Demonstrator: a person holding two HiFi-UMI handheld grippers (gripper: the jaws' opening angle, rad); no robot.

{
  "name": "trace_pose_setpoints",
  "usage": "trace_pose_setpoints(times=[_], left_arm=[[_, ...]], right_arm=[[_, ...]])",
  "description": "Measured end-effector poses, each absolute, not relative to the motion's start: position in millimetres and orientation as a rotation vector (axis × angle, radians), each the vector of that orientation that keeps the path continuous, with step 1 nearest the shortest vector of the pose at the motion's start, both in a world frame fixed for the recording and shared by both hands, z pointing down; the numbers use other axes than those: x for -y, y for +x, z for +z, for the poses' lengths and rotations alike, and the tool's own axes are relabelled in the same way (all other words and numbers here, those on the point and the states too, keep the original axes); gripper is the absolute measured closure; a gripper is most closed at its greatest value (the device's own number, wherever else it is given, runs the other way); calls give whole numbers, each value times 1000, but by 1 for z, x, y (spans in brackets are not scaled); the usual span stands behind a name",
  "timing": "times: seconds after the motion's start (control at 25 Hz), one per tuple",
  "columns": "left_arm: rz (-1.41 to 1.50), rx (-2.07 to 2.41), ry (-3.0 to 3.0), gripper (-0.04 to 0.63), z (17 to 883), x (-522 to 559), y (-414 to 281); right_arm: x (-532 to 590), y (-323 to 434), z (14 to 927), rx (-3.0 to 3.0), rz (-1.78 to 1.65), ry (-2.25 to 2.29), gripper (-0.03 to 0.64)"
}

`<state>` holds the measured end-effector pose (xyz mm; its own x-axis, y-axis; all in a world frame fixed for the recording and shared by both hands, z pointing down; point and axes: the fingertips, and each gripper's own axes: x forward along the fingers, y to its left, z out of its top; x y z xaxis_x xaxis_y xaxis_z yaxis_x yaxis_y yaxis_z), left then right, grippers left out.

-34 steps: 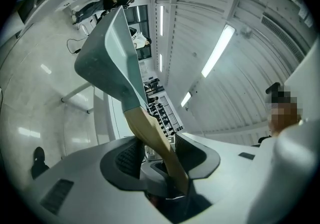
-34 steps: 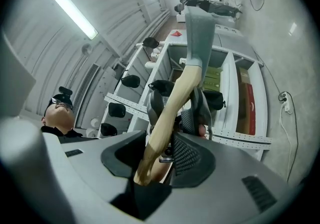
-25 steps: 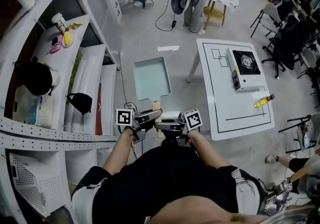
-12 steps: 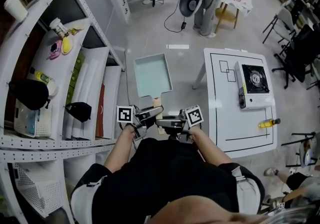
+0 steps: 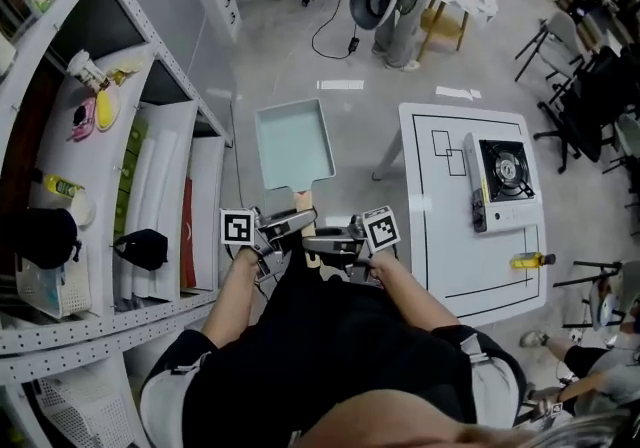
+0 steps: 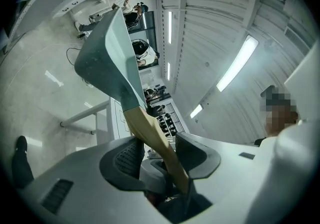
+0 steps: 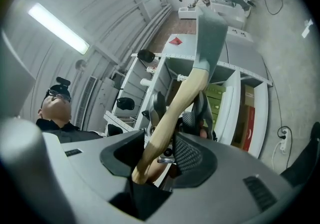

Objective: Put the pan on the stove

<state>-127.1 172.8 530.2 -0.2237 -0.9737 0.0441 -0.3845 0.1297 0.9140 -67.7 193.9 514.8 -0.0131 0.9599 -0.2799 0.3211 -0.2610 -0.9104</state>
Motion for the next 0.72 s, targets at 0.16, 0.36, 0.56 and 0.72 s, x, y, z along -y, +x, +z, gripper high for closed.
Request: trace_pose_setpoints(times=[0.16,0.36,0.56,0.72], left_arm=[[-1054,1699,1356,396,529,-175,-177],[-1029,1674,1381,394,527,-176,-250],[-1006,1663,1427,394,513,-184,-322],[-1005,1623,1465,394,505,-189,-370]], right_arm=[[-197,-119,517,1385,1262,-1647,433],[-201,-190,515,1376,1267,-1592,434],[-209,-264,505,1454,1299,-1551,434],[-217,-315,500,1497,1303,-1556,436]])
